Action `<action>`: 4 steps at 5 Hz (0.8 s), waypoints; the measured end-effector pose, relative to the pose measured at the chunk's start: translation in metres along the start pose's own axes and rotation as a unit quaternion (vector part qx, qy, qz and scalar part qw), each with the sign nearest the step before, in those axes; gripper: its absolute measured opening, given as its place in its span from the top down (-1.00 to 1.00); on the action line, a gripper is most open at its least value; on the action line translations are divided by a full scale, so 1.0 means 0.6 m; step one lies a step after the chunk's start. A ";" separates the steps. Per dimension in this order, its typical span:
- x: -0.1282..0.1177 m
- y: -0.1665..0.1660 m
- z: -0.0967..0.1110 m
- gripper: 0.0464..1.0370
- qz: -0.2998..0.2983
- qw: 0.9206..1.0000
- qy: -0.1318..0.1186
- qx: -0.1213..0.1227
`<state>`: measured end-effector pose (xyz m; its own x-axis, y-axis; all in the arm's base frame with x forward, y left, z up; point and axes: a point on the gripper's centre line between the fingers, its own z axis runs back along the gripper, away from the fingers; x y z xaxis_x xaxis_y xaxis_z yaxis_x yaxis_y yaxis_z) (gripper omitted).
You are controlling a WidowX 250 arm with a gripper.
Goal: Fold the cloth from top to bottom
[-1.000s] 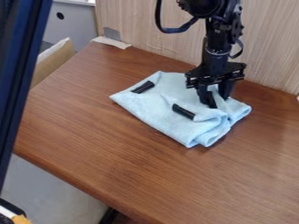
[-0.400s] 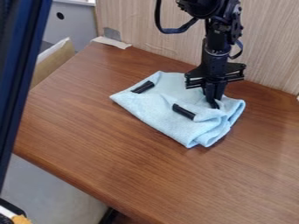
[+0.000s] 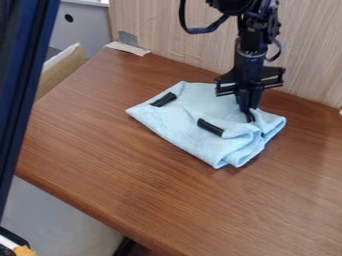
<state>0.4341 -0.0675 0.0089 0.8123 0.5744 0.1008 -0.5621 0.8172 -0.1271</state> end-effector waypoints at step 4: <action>0.003 0.027 0.132 0.95 0.003 0.999 -0.029 -0.029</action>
<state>0.4140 -0.0495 0.0851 0.7978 0.5819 0.1576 -0.5551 0.8111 -0.1846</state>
